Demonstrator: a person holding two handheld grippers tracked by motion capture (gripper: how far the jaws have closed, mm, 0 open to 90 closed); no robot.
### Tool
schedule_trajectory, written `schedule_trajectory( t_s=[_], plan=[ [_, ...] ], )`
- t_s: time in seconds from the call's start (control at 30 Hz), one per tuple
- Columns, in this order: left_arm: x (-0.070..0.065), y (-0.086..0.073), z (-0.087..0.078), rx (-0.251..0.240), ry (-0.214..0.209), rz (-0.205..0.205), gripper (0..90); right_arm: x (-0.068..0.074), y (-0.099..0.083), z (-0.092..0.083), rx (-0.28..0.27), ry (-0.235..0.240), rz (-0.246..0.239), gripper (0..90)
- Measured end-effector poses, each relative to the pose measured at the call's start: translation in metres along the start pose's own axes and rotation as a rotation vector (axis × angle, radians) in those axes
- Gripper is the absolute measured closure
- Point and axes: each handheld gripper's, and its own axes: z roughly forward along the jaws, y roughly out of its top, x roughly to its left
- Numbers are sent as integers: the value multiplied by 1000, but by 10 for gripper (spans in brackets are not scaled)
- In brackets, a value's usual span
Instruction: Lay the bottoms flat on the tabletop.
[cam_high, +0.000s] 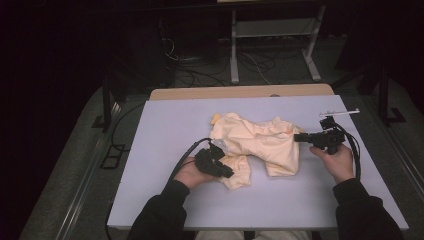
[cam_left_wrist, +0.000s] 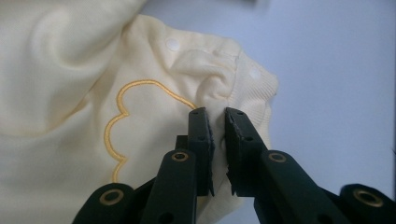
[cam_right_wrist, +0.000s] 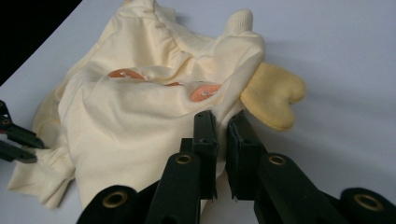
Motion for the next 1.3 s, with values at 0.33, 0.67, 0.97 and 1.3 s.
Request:
schedule_trajectory(
  t_s=[0.33,0.67,0.97,1.3],
  plan=[
    [-7,-24,-17,5,-42,10,795,7,-5,-3,26,17,-8,813],
    [-16,-36,-23,31,-150,25,796,16,-10,-3,55,17,-31,811],
    [-2,-31,-42,-87,-133,-36,636,15,-18,-8,95,39,-3,807],
    [27,-9,-69,-286,10,-109,402,19,-26,-17,83,34,-1,809]
  ],
)
